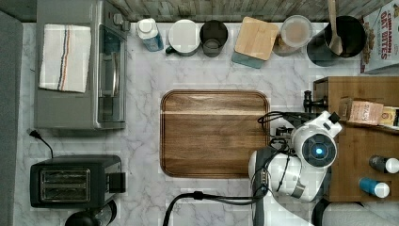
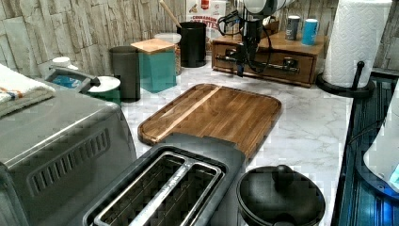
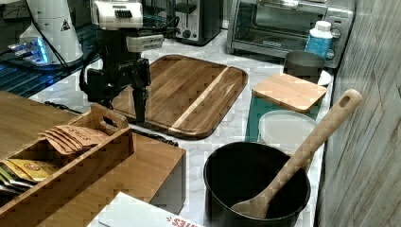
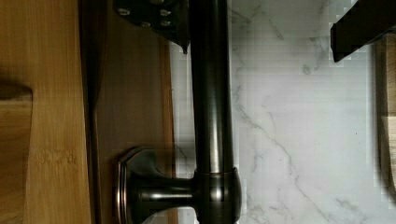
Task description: Open the drawer.
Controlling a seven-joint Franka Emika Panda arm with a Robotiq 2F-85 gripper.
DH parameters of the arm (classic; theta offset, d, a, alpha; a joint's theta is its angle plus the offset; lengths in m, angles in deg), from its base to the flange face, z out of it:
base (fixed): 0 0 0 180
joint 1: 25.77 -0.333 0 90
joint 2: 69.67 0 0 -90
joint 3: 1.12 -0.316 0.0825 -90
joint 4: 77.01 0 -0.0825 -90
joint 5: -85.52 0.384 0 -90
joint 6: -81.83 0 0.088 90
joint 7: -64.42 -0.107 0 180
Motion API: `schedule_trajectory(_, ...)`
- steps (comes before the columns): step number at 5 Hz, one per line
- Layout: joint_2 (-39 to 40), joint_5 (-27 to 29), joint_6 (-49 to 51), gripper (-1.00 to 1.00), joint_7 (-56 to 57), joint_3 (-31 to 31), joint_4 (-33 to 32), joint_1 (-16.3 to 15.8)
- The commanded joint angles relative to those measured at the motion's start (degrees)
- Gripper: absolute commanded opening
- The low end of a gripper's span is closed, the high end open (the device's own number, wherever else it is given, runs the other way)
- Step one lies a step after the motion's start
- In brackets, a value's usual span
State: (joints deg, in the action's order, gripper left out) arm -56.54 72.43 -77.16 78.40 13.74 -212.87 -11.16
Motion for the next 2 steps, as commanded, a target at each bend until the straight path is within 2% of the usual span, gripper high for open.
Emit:
schedule_trajectory(1,5.2,10.8,1.7,1.0,10.2,-5.2,3.5,6.3)
schedule_trajectory(2,5.8,10.9,2.5,1.0,9.6,-5.7,3.9,6.9)
